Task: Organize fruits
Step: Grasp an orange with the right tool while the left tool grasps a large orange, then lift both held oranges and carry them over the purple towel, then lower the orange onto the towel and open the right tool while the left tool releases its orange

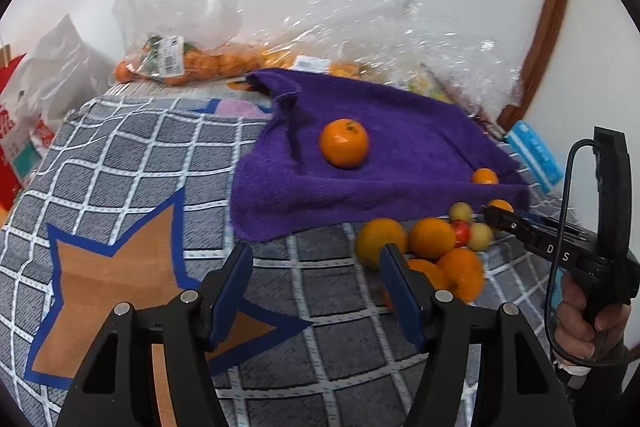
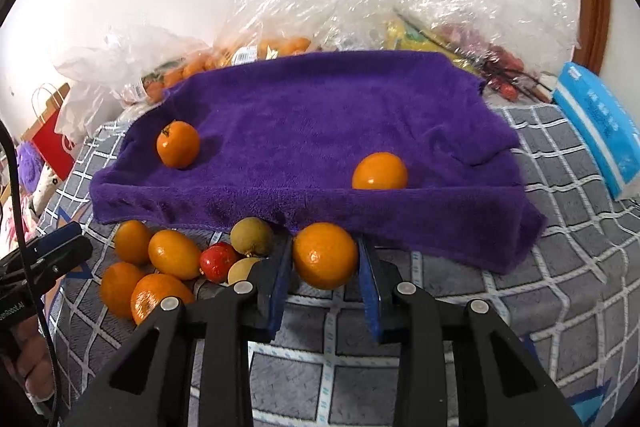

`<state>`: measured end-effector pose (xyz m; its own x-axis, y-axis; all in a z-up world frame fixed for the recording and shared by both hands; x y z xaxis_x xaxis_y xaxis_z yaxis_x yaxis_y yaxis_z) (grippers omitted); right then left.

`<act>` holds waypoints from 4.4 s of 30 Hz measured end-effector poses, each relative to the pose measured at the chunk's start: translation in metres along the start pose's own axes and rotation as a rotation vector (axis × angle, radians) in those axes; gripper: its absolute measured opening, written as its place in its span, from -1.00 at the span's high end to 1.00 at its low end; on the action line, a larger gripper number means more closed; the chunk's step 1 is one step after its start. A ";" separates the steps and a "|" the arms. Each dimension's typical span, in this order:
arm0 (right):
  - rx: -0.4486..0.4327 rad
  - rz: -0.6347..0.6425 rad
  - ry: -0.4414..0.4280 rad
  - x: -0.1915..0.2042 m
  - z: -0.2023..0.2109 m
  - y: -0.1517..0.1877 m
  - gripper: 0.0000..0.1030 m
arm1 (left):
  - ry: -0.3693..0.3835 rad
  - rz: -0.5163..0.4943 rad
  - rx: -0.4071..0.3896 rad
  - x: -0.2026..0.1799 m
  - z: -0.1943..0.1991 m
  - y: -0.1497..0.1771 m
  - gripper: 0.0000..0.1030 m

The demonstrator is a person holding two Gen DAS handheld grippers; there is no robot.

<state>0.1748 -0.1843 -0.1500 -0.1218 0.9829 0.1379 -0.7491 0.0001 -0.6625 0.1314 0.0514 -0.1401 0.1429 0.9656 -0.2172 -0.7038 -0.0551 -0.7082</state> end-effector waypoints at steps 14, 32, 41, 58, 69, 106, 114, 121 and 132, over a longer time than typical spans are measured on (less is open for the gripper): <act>-0.056 -0.035 0.046 -0.029 0.071 0.041 0.38 | 0.084 -0.107 0.122 -0.050 0.000 0.015 -0.24; -0.042 -0.073 0.043 -0.038 0.077 0.078 0.38 | -0.049 -0.183 0.139 -0.065 -0.028 0.024 0.11; -0.047 -0.021 0.029 -0.025 0.073 0.083 0.38 | -0.047 -0.180 0.140 -0.065 -0.029 0.024 0.10; -0.047 -0.043 -0.041 -0.029 0.071 0.083 0.38 | 0.118 -0.116 0.084 -0.062 -0.016 0.024 0.23; -0.079 -0.057 -0.026 -0.031 0.076 0.082 0.38 | 0.113 -0.079 -0.020 -0.056 0.001 0.020 0.23; -0.234 -0.010 0.056 -0.057 0.017 -0.071 0.38 | -0.049 0.015 -0.083 -0.031 -0.043 -0.075 0.23; -0.204 -0.054 0.069 -0.076 0.000 -0.064 0.38 | -0.077 0.069 -0.057 -0.015 -0.053 -0.070 0.23; -0.164 -0.041 0.068 -0.074 -0.016 -0.057 0.38 | -0.079 0.105 -0.014 -0.007 -0.063 -0.066 0.23; -0.129 -0.066 0.035 -0.075 -0.029 -0.054 0.38 | -0.104 0.094 -0.009 -0.009 -0.068 -0.063 0.22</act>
<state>0.2431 -0.2529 -0.1455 -0.0505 0.9858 0.1599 -0.6646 0.0863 -0.7422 0.2215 0.0287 -0.1391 0.0036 0.9772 -0.2125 -0.7042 -0.1484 -0.6944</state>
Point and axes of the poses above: each gripper's, at about its wrist camera, not at the fingertips, and z roughly against the way its jaws point, x to its left, y to its underside, the point moved 2 cm from there along -z, roughly the way its jaws point
